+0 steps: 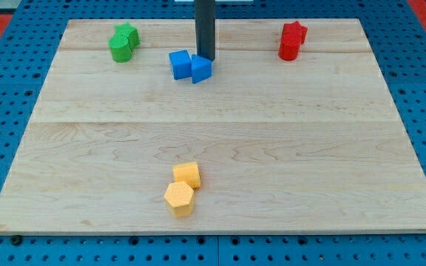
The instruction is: Push the green blocks towards bottom
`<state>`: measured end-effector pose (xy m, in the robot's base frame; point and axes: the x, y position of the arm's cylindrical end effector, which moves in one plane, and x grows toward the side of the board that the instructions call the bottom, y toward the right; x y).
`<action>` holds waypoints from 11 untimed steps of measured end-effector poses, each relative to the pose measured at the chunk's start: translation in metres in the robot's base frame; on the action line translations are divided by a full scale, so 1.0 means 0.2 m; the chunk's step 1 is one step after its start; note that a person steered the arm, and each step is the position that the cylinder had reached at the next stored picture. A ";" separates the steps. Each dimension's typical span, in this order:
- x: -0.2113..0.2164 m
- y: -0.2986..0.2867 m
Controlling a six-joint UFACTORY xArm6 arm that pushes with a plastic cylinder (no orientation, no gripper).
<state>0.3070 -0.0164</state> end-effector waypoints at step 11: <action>0.56 -0.30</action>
<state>0.4189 -0.0772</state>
